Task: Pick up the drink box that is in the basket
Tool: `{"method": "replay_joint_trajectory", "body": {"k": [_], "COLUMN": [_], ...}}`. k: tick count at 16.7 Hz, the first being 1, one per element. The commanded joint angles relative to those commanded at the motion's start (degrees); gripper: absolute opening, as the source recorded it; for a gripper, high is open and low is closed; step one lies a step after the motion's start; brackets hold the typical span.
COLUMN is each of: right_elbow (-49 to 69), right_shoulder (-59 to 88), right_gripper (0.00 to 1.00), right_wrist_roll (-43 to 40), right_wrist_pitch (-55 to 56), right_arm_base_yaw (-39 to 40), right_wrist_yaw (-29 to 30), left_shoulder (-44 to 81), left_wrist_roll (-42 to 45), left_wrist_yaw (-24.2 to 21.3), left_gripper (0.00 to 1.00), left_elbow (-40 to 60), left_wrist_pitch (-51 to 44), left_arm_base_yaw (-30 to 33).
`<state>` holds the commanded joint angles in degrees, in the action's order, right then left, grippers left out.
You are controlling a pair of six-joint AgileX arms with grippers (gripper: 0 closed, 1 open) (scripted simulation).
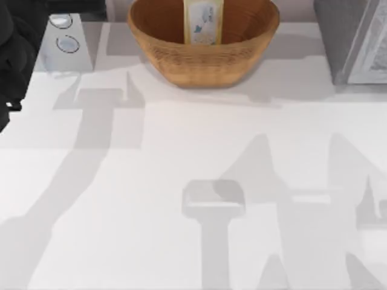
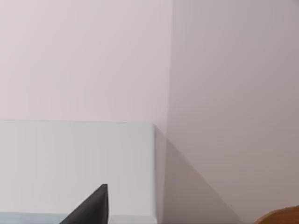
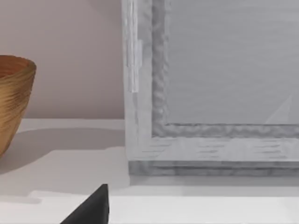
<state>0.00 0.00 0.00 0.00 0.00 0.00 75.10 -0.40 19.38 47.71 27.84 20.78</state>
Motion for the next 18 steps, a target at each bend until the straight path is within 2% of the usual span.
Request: {"method": "replay_joint_trajectory", "body": {"k": [5,10,14,18], "right_elbow": [0.0,0.0,0.0,0.0], "right_shoulder": [0.0,0.0,0.0,0.0], "right_gripper": [1.0,1.0,1.0,1.0], "right_wrist_roll": [0.0,0.0,0.0,0.0], "right_wrist_pitch": [0.0,0.0,0.0,0.0], "right_arm_base_yaw": [0.0,0.0,0.0,0.0], "right_wrist_yaw": [0.0,0.0,0.0,0.0], "left_shoulder": [28.34,50.22,60.17,61.92], "left_wrist_roll": [0.75,0.89,0.66,0.6], "left_wrist_yaw": [7.06,12.48,14.94,15.37], "left_gripper": [1.0,1.0,1.0,1.0], "left_elbow": [18.26,31.84,37.63,38.6], "left_wrist_pitch": [11.0,19.05,22.35,22.89], "left_arm_base_yaw": [7.61,13.39,15.96,16.41]}}
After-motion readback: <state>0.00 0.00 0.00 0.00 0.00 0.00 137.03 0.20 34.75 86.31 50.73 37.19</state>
